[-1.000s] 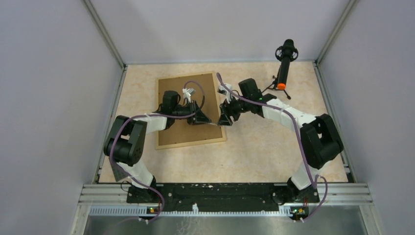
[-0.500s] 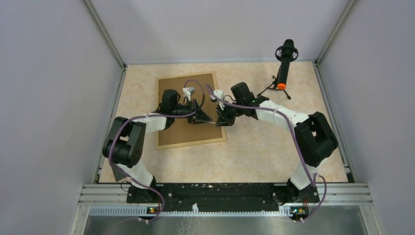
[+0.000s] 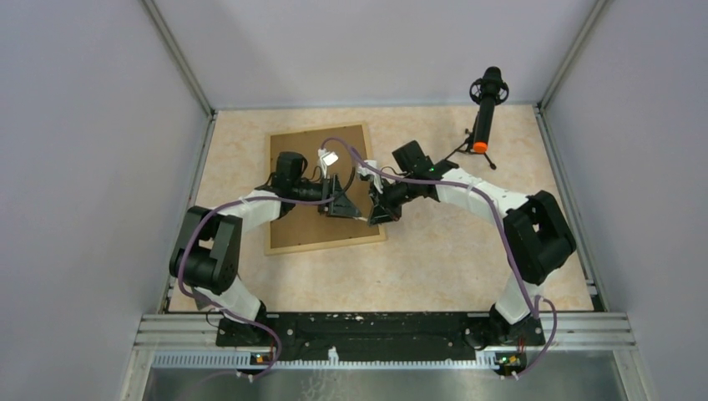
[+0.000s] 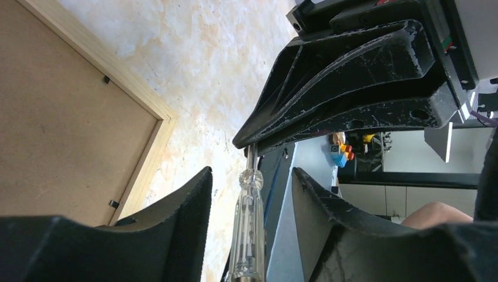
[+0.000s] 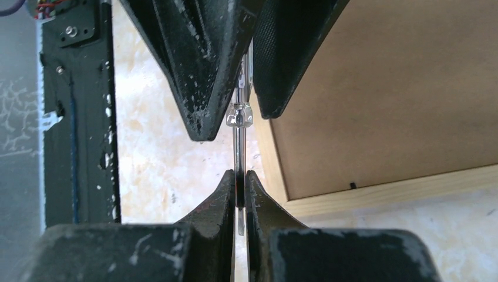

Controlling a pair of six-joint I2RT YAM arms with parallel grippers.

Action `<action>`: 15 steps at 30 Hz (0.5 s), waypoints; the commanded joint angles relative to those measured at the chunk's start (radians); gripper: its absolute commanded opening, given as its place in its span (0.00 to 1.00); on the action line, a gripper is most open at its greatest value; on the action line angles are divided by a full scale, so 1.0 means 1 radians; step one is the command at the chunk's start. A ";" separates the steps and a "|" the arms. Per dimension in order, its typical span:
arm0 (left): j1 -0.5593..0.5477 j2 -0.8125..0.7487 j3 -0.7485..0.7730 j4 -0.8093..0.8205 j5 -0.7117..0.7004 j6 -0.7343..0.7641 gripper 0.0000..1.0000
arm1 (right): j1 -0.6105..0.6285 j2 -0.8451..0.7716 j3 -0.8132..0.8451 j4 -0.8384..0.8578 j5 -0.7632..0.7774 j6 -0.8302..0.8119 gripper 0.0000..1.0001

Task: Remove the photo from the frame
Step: Adjust the screwdriver.

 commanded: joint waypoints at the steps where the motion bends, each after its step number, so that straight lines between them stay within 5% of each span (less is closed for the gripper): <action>1: -0.006 -0.014 0.027 -0.041 0.049 0.082 0.55 | 0.004 -0.002 0.064 -0.041 -0.082 -0.054 0.00; 6: -0.012 -0.008 0.028 -0.060 0.039 0.103 0.44 | 0.004 0.004 0.076 -0.054 -0.088 -0.067 0.00; 11: -0.016 -0.007 0.014 -0.016 0.030 0.070 0.11 | 0.005 0.006 0.080 -0.059 -0.090 -0.070 0.00; 13: -0.015 -0.010 0.006 -0.007 0.010 0.063 0.00 | 0.002 -0.001 0.076 -0.047 -0.071 -0.045 0.14; 15: -0.007 -0.010 -0.014 0.019 -0.021 0.036 0.00 | -0.017 -0.012 0.061 -0.021 -0.046 0.017 0.35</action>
